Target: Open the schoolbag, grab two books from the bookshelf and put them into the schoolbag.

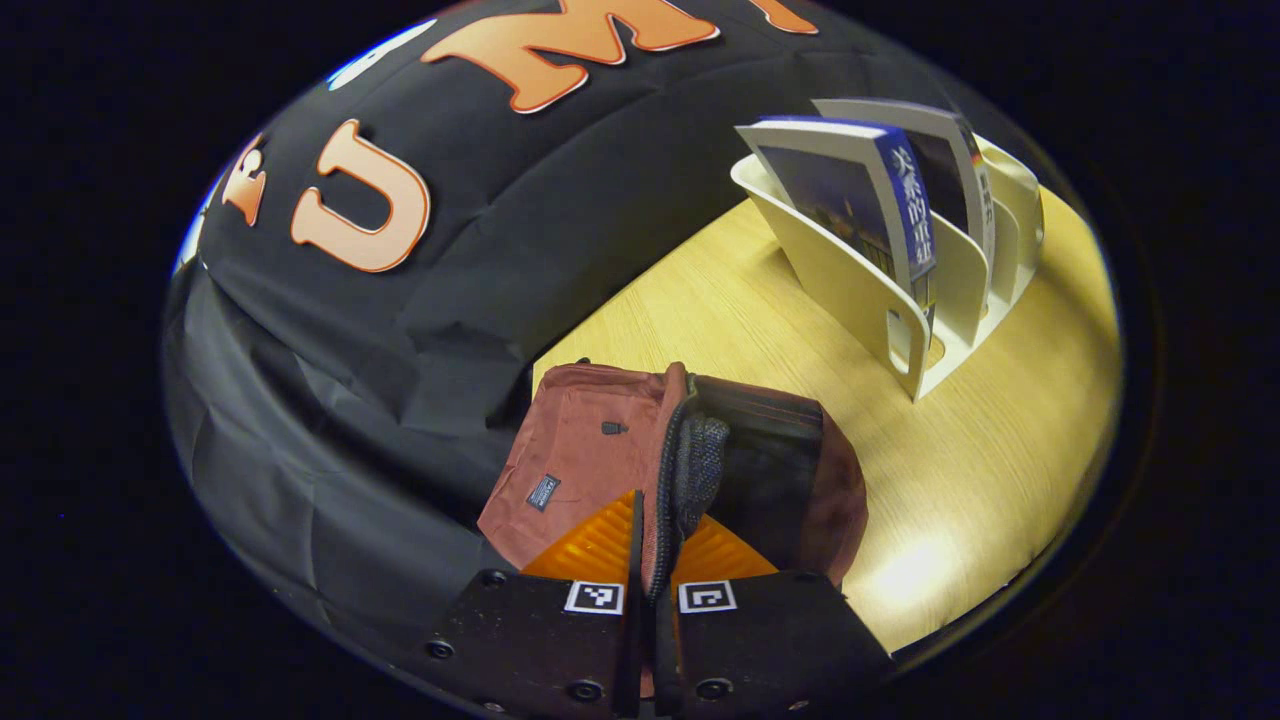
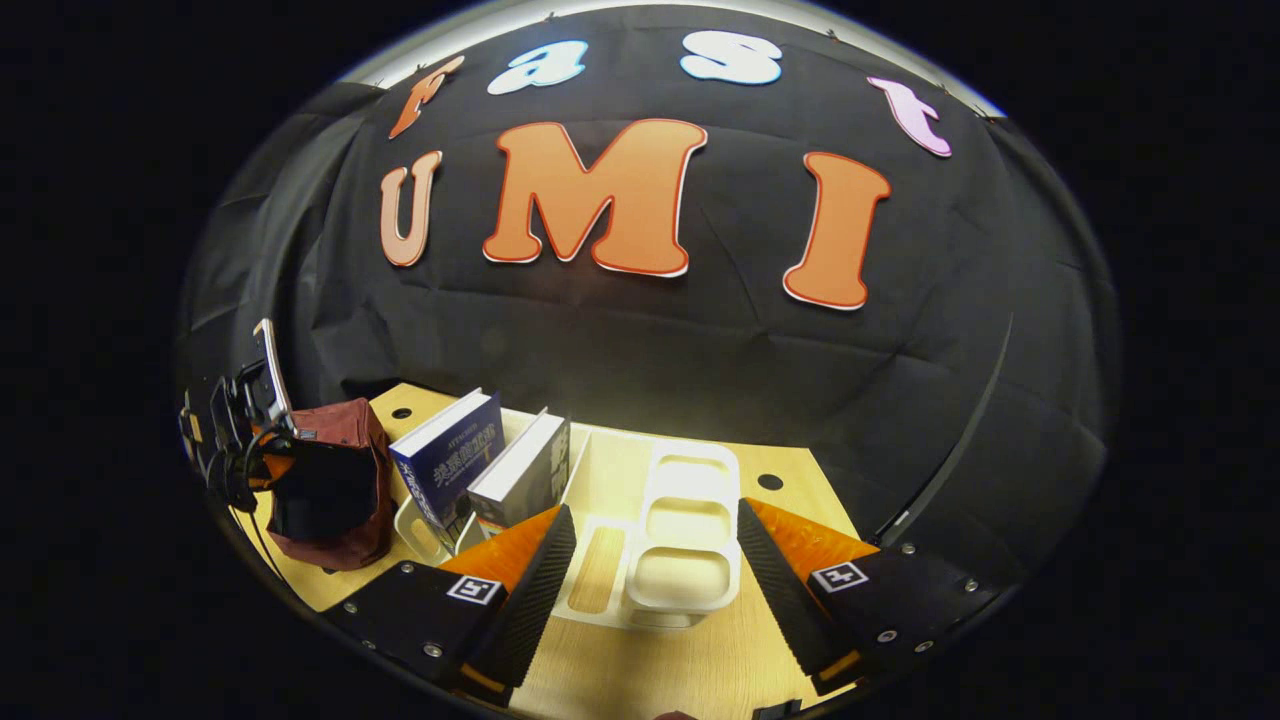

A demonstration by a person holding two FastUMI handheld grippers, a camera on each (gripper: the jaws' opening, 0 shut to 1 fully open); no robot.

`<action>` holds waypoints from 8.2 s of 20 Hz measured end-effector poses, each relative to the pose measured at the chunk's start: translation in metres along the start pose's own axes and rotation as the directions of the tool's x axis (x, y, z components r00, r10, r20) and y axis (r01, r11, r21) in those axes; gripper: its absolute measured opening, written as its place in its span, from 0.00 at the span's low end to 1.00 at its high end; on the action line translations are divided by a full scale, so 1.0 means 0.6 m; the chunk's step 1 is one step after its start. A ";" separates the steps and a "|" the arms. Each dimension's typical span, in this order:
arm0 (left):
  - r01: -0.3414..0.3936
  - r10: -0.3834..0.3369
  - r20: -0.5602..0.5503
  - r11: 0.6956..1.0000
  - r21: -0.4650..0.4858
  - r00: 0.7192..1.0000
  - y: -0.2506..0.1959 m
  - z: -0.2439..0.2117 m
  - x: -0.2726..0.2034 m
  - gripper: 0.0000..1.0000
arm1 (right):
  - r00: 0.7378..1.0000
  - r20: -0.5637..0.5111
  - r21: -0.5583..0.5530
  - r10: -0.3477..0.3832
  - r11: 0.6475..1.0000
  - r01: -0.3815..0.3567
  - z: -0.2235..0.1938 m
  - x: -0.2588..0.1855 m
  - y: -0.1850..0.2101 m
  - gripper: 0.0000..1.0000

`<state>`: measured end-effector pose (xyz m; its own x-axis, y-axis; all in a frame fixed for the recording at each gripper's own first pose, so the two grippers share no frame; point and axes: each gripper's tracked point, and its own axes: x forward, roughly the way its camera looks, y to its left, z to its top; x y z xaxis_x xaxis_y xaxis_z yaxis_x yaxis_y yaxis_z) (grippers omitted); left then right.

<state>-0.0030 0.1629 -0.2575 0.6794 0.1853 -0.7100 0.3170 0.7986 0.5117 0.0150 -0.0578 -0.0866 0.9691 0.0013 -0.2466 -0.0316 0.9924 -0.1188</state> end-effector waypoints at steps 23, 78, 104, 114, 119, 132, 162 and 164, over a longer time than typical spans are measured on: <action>0.584 -0.586 -0.004 0.805 0.102 0.810 0.149 0.059 0.016 0.05 | 0.887 -0.462 0.095 0.028 0.995 0.018 0.056 0.082 0.345 0.97; 0.600 -0.597 -0.062 0.794 0.095 0.800 0.153 0.081 0.058 0.05 | 0.803 -0.507 0.462 0.313 0.885 -0.052 0.162 0.025 0.392 0.37; 0.586 -0.587 -0.041 0.796 0.149 0.808 0.124 0.112 0.025 0.05 | 0.812 -0.258 0.902 0.523 0.432 0.008 -0.090 0.119 0.689 0.36; 0.619 -0.623 -0.020 0.773 0.139 0.782 0.105 0.102 0.013 0.05 | 0.825 -0.237 0.937 0.513 0.344 0.055 -0.125 0.188 0.772 0.46; 0.622 -0.626 -0.004 0.773 0.124 0.780 0.102 0.109 0.011 0.05 | 0.820 -0.253 0.930 0.513 0.362 0.061 -0.141 0.219 0.812 0.37; 0.640 -0.642 0.033 0.767 0.044 0.766 0.105 0.115 0.015 0.04 | 0.700 -0.467 0.801 0.540 0.593 0.078 -0.167 0.098 0.713 0.97; 0.593 -0.594 -0.002 0.803 -0.054 0.805 0.051 0.121 0.022 0.05 | 0.642 -0.755 0.280 0.136 0.951 0.128 -0.067 0.214 0.216 0.98; 0.592 -0.594 -0.012 0.803 -0.061 0.804 0.048 0.121 0.028 0.05 | 0.605 -0.785 0.261 0.136 0.958 0.122 -0.083 0.221 0.214 0.97</action>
<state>0.0653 0.1473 -0.2197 0.3501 -0.3184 -0.8809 0.6166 0.7863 -0.0392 0.1271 0.0635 -0.1823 0.3896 0.0397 -0.9201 0.1519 0.9826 0.1067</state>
